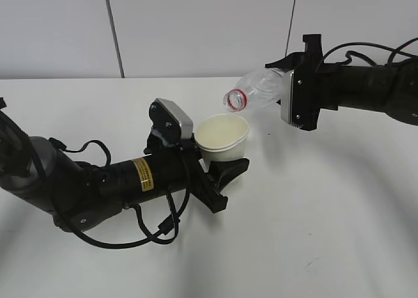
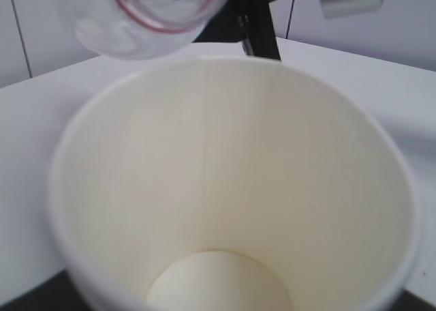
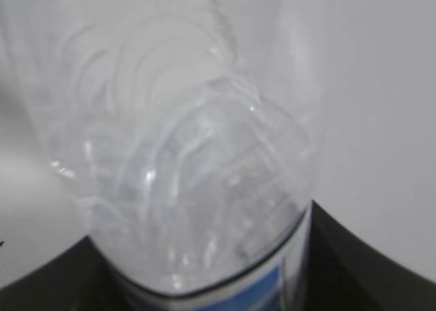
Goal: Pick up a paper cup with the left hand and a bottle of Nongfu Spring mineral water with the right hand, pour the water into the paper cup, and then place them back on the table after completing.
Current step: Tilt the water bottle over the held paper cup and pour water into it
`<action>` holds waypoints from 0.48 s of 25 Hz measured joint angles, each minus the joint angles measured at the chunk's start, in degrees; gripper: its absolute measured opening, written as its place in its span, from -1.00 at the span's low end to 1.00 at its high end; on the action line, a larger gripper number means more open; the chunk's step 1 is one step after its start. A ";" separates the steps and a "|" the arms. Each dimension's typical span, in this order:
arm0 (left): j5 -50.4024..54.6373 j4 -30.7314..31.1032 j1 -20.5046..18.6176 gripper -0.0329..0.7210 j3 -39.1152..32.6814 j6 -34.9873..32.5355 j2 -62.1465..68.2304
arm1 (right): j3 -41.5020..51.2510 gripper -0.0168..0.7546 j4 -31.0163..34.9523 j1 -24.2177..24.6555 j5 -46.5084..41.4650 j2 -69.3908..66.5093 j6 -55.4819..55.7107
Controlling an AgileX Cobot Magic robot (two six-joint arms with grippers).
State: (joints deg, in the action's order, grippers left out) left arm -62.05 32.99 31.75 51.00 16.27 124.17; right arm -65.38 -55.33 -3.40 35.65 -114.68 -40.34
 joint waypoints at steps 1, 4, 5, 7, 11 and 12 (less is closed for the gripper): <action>0.06 0.00 0.00 0.13 0.00 0.00 0.00 | 0.00 0.13 0.00 0.00 -0.02 0.00 -0.27; 0.05 0.00 0.00 0.13 0.00 0.00 0.00 | 0.00 0.13 0.27 0.00 -0.02 0.00 -0.77; 0.17 0.00 0.00 0.13 0.00 0.00 0.00 | 0.00 0.13 0.27 0.00 -0.02 0.00 -0.94; 0.51 0.00 0.00 0.13 0.00 0.00 0.00 | 0.00 0.13 0.31 0.00 -0.02 0.00 -1.18; 0.58 0.00 0.00 0.13 0.00 0.00 0.00 | 0.00 0.13 0.31 0.00 -0.02 0.00 -2.28; 0.63 0.00 0.00 0.13 0.00 0.00 0.00 | 0.00 0.13 0.31 0.00 -0.02 0.00 -2.67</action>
State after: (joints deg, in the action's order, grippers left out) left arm -61.42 32.99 31.75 51.00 16.27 124.17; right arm -65.38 -55.02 -3.40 35.63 -114.68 -43.01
